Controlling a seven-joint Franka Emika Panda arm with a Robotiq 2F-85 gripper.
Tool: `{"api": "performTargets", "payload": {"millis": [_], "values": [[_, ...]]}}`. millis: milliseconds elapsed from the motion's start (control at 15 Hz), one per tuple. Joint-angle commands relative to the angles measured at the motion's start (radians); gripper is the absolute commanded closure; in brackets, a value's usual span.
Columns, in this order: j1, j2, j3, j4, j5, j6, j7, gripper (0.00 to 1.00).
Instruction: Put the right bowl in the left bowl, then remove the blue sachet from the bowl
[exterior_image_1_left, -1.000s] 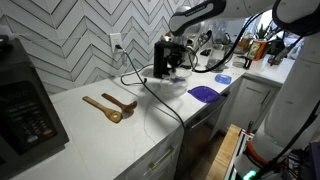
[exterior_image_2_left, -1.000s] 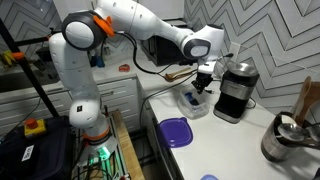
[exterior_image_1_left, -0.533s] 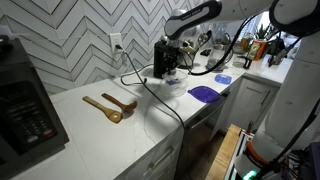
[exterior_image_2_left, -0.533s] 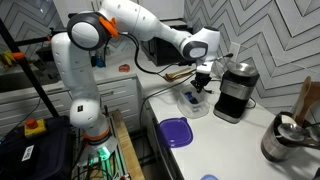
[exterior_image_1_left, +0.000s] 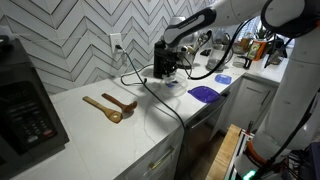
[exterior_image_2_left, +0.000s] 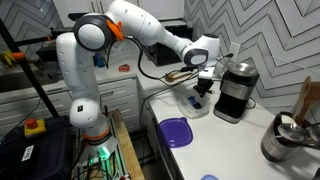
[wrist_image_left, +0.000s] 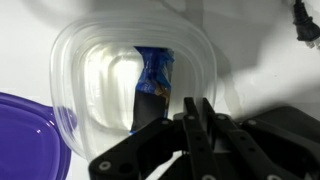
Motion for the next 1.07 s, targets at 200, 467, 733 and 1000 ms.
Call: {"api": "performTargets", "payload": {"millis": [200, 467, 733, 1000], "values": [[0.008, -0.03, -0.005, -0.024, -0.009, 0.024, -0.03, 0.39], [0.003, -0.057, -0.003, -0.023, 0.012, -0.067, -0.049, 0.1], [-0.005, -0.075, -0.01, -0.036, -0.02, -0.14, -0.067, 0.0], [-0.015, -0.063, -0.019, -0.038, -0.018, -0.177, -0.103, 0.0]]}}
